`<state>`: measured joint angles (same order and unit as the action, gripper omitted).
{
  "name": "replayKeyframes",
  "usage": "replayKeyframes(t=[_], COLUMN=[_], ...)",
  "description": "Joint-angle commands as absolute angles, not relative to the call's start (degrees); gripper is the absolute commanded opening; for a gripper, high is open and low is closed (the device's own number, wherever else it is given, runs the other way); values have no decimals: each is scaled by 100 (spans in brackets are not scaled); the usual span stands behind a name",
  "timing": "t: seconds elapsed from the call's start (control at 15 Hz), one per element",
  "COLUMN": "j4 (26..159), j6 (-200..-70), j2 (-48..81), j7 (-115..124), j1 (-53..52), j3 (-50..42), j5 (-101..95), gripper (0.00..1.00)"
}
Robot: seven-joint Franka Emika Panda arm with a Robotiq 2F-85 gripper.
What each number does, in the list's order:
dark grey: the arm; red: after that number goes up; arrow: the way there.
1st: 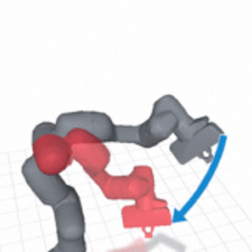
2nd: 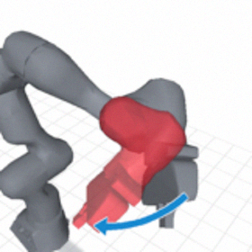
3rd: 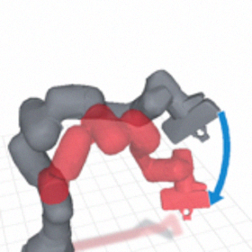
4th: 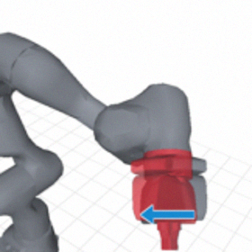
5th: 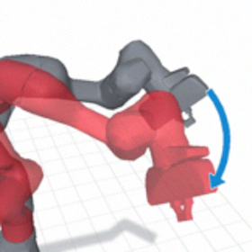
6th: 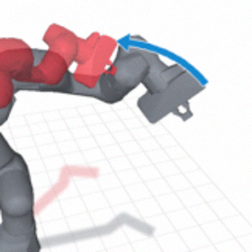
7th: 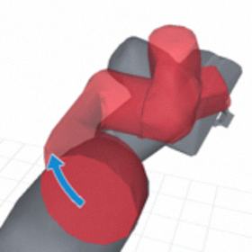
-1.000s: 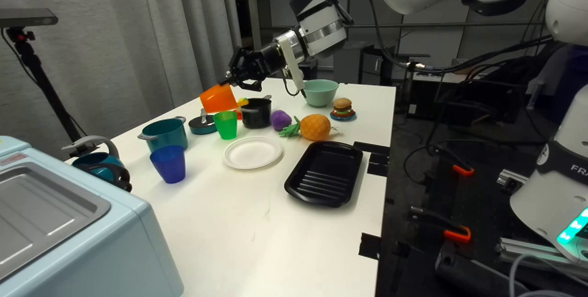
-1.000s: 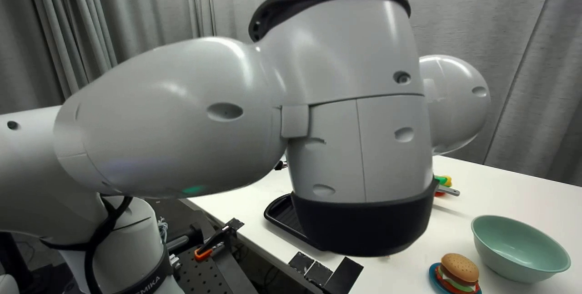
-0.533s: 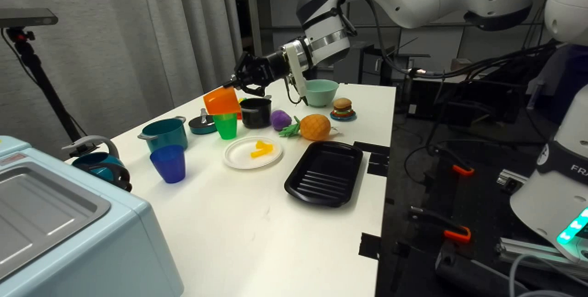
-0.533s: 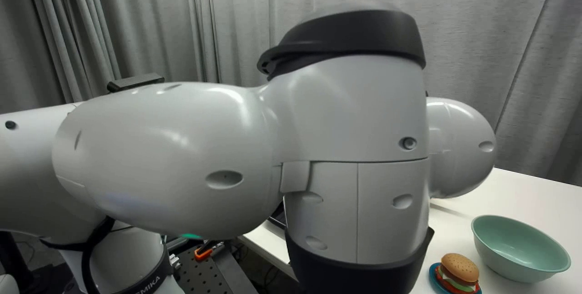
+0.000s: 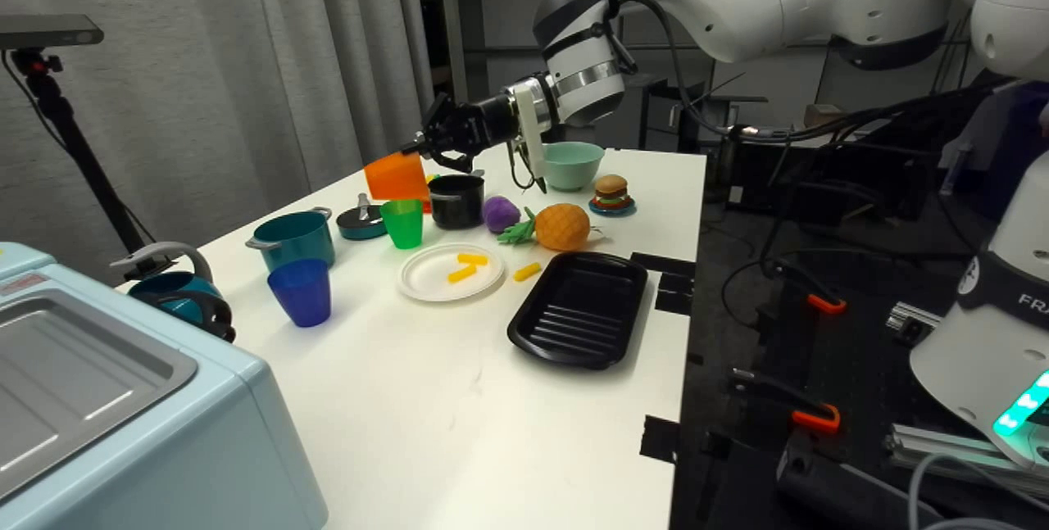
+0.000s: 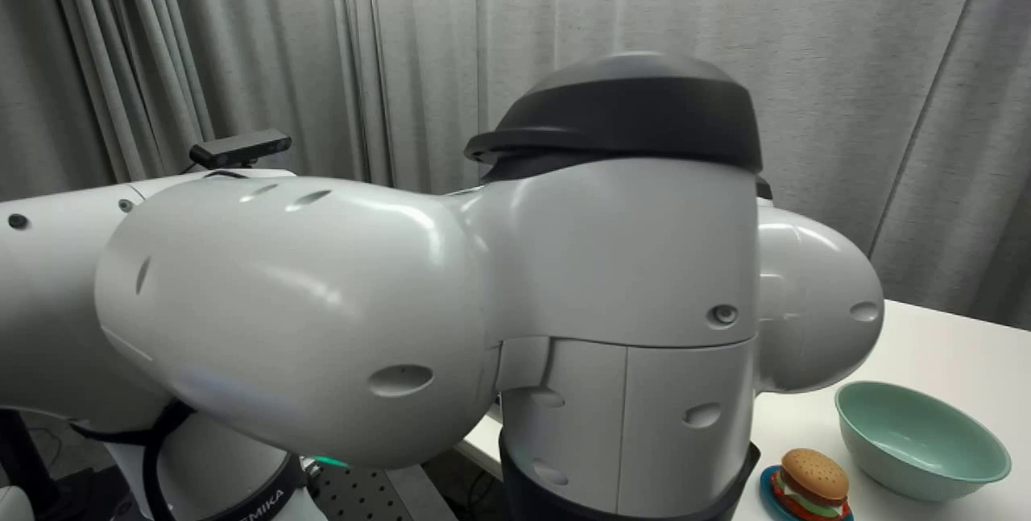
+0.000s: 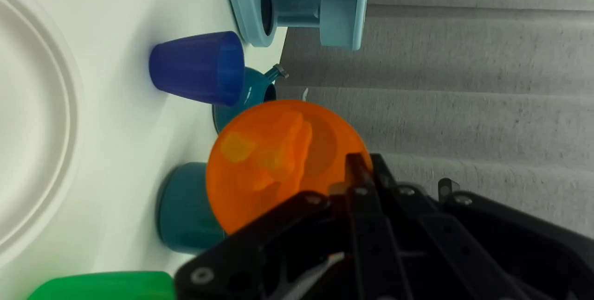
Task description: Pour the fries out of the orange cup and onto the white plate
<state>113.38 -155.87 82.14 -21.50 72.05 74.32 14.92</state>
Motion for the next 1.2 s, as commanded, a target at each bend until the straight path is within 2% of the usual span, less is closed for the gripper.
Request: replayKeyframes(t=[0.0, 0.93, 1.13], j4=[10914, 8954, 8410], j6=[-15148, -13841, -13890], j2=[8548, 8085, 8061], j7=[-2415, -2270, -2208], j1=[7135, 5807, 5131], j3=[7617, 7229, 7160], j5=[1369, 1577, 1645], gripper=[1, 1, 1])
